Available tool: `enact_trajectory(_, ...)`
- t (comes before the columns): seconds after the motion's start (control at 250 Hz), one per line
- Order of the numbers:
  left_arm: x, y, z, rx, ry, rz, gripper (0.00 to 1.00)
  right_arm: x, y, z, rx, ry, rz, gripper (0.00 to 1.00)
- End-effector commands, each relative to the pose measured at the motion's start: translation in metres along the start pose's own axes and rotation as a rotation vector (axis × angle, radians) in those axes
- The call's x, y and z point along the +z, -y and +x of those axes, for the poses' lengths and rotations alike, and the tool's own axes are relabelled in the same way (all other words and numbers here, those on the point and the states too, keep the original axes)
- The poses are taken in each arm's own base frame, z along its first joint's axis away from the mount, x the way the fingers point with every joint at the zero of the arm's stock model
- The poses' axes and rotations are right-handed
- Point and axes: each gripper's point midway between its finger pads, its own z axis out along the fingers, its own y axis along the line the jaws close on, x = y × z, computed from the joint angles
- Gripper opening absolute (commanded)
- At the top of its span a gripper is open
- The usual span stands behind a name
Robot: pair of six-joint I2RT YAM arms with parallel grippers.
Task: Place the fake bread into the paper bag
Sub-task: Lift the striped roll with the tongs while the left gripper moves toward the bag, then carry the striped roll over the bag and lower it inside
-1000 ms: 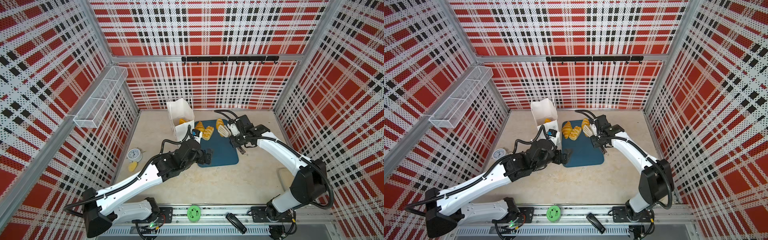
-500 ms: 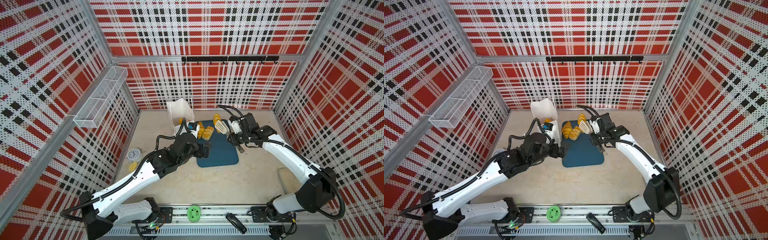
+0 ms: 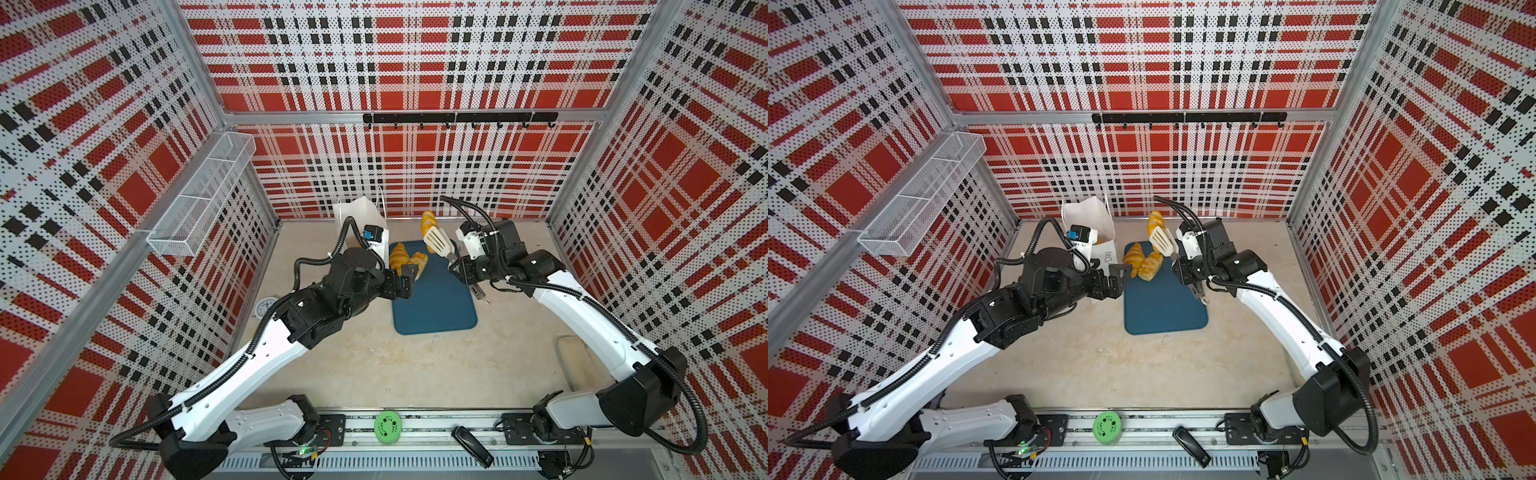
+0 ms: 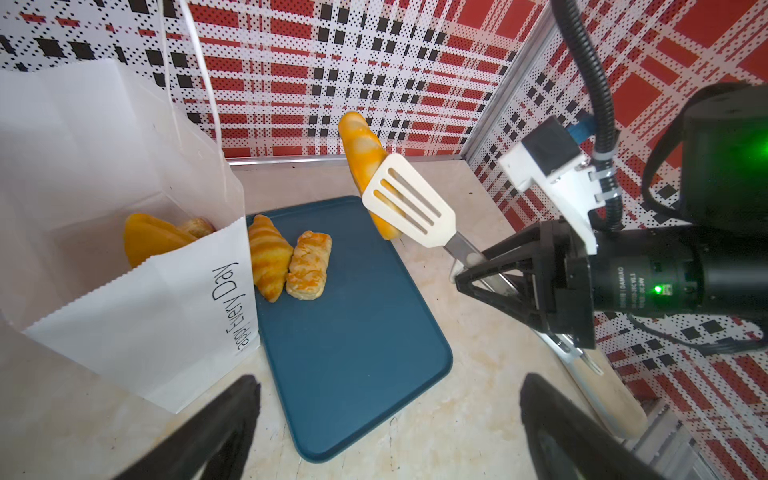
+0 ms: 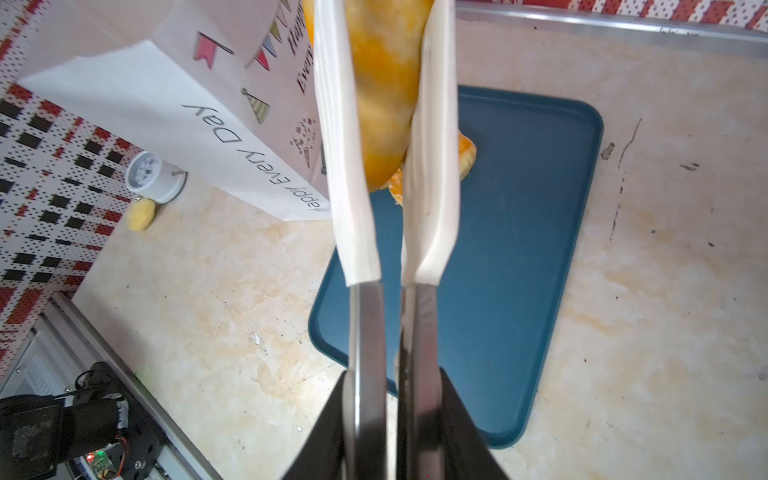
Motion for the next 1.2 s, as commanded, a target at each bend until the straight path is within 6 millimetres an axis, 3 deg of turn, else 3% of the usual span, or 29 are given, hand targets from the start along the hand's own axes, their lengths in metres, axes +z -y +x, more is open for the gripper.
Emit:
enact_trajectory(0.0,-0.010,-0.003,-0.009,0.014,0.006,-0.005,0.99,-0.032,-0.026,-0.045,-0.045,0.172,-0.069,0.31)
enact_trajectory(0.412,-0.029,-0.020,-0.039,0.011,0.078,-0.066,0.99,-0.051,-0.064,-0.075,-0.116,0.263,-0.141,0.31)
enact_trajectory(0.684,-0.045,-0.039,-0.050,-0.018,0.121,-0.126,0.99,-0.052,-0.096,-0.092,-0.182,0.302,-0.199,0.31)
enact_trajectory(1.0,-0.062,-0.075,-0.042,-0.093,0.154,-0.220,0.99,-0.035,-0.133,-0.102,-0.276,0.291,-0.236,0.32)
enact_trajectory(1.192,-0.075,-0.096,-0.036,-0.131,0.168,-0.276,0.99,-0.014,-0.142,-0.106,-0.285,0.251,-0.235,0.32)
